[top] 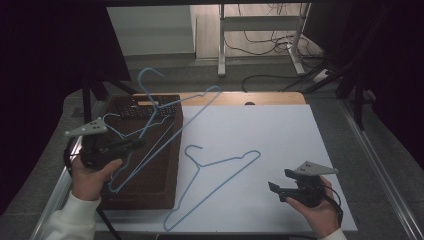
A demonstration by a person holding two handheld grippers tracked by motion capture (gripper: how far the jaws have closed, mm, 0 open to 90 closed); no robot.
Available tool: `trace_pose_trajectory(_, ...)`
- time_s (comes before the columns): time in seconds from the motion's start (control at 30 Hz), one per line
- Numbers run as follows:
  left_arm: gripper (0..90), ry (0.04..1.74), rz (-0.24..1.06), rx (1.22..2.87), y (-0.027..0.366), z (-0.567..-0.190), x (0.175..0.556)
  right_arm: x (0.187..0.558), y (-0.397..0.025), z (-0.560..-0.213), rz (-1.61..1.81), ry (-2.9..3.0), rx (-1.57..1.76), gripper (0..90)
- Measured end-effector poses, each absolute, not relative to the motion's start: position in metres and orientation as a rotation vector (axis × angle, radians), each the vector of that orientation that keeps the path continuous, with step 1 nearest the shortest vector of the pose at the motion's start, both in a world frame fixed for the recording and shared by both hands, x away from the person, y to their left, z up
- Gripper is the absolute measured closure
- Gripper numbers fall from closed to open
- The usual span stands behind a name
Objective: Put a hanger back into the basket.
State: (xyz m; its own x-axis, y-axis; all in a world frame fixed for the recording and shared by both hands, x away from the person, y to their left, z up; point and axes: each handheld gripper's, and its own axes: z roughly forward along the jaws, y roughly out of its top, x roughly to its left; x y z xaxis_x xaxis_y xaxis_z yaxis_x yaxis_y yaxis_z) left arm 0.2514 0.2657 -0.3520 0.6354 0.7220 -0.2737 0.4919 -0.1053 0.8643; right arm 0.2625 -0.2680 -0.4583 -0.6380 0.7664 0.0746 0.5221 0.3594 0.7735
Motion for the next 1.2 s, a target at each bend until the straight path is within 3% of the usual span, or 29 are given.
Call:
trace_pose_trajectory(0.33,86.9,1.097,0.293,1.733,0.309,-0.376,0.262,0.264,-0.266,-0.463,1.105,2.348,1.116,23.7)
trace_pose_trajectory(0.77,87.0,1.246,0.344,1.754,0.332,-0.406,0.272,0.265,-0.265,-0.467,1.068,2.366,1.109,23.5)
trace_pose_trajectory(1.2,86.7,1.311,0.194,1.845,0.325,-0.443,0.292,0.266,-0.263,-0.469,1.048,2.384,1.112,23.4)
